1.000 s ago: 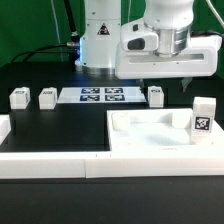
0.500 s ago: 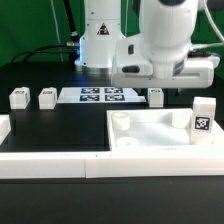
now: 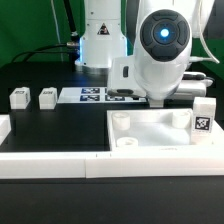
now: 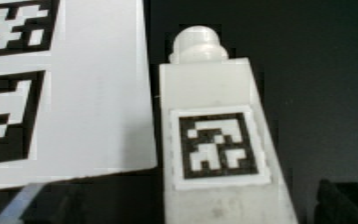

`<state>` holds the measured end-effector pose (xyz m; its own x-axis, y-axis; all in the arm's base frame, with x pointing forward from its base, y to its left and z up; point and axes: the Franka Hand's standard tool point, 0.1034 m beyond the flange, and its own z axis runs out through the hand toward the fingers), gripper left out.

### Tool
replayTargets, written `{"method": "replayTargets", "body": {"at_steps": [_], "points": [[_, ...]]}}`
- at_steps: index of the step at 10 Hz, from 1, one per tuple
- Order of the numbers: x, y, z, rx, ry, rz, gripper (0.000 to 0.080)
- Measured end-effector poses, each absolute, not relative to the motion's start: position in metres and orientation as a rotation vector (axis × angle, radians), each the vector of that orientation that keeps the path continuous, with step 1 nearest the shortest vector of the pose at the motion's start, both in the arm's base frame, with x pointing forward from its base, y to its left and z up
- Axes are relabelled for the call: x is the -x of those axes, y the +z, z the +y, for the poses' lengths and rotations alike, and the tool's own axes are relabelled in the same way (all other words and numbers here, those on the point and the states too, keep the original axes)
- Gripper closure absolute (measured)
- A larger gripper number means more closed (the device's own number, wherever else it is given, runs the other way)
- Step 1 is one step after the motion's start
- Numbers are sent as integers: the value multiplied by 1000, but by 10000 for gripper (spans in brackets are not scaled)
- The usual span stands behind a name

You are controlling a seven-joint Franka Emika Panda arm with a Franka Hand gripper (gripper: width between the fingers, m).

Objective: Assemble square table

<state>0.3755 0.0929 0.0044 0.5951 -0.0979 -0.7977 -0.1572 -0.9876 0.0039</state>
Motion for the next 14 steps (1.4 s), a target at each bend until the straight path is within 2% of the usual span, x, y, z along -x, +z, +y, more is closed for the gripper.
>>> {"method": "replayTargets", "body": {"at_steps": [4, 6, 7, 8, 14], "points": [[-378, 5, 92, 2751, 1367, 268, 150], [-379, 5, 90, 2749, 1367, 273, 413], [-379, 5, 89, 2748, 1366, 276, 413], [-379, 5, 89, 2748, 1366, 278, 510], [-381, 6, 85, 2743, 1363, 292, 509]]}}
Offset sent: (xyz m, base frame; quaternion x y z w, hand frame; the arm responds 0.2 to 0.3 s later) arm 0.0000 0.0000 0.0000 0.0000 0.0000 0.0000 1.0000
